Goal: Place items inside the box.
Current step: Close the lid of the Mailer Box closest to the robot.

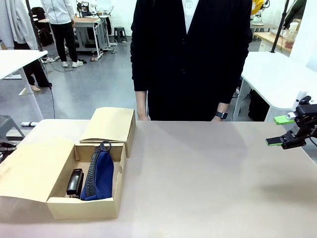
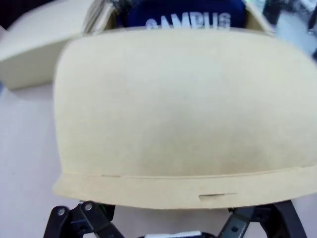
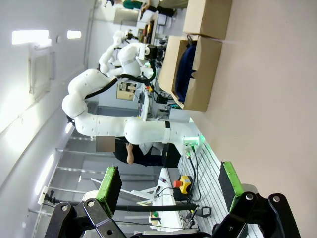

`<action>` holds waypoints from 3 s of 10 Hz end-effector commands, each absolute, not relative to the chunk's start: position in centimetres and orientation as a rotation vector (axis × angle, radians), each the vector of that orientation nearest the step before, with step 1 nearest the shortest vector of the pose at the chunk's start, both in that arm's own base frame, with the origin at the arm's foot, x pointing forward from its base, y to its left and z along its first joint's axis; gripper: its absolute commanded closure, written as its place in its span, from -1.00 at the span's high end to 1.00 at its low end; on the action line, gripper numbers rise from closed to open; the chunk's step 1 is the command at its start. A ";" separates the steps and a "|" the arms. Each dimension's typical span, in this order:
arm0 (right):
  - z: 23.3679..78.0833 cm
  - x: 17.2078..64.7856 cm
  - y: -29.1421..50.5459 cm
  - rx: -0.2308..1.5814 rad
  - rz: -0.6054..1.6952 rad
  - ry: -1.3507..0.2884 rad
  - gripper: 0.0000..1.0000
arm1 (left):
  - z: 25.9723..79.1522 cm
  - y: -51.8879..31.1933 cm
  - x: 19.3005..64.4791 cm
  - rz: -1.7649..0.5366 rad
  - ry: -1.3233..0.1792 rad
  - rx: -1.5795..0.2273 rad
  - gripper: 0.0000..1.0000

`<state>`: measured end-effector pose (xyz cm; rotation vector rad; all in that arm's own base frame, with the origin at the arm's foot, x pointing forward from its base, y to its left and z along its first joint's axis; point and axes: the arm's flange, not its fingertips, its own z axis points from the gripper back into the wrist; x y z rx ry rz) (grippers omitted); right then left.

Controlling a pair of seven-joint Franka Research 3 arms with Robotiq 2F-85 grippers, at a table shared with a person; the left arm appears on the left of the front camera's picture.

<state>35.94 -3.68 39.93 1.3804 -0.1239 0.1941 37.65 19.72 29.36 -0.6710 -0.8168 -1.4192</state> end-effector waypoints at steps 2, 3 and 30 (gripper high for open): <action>40.4 36.0 -3.8 1.400 0.189 -0.131 1.00 | 28.5 21.4 37.0 -1.373 -1.063 -0.809 1.00; 40.4 36.0 -3.8 1.400 0.189 -0.131 1.00 | 29.4 20.8 36.8 -1.322 -1.142 -0.868 1.00; 40.4 36.0 -3.8 1.400 0.189 -0.131 1.00 | 40.0 11.2 32.2 -0.644 -0.787 -0.984 1.00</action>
